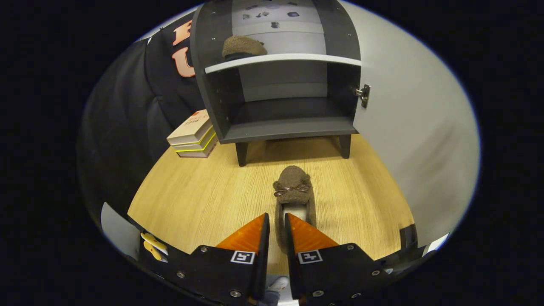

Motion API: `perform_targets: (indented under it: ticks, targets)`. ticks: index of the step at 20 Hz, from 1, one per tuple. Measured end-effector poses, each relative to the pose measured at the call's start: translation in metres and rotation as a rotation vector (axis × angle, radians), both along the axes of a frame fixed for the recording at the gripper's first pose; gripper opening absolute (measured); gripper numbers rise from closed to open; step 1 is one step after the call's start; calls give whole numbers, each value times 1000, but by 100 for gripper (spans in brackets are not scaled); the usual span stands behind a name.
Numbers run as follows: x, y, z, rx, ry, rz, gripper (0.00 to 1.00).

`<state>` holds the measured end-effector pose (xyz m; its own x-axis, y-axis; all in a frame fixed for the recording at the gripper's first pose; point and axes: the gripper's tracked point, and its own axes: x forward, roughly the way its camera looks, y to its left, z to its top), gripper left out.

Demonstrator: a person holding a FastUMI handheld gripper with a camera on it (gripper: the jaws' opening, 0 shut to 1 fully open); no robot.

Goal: Open the shoe cabinet door, grab the shoes and put them into the shoe cabinet, then close the shoe cabinet door.

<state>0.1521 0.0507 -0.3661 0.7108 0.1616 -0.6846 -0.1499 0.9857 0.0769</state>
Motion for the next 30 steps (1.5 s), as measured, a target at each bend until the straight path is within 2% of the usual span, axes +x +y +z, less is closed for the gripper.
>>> perform_targets:
  ticks: [7, 12, 20, 21, 25, 30]
  targets:
    - [20, 10, -68, 1, 112, 15, 23]
    - [49, 18, -98, -6, 117, -1, 23]
    - [92, 24, -111, -30, 17, -56, 23]
    - [93, 24, -110, -27, 11, -56, 18]
    - [85, 18, -105, -28, 20, -49, 8]
    - [62, 13, -82, -33, 12, -43, 8]
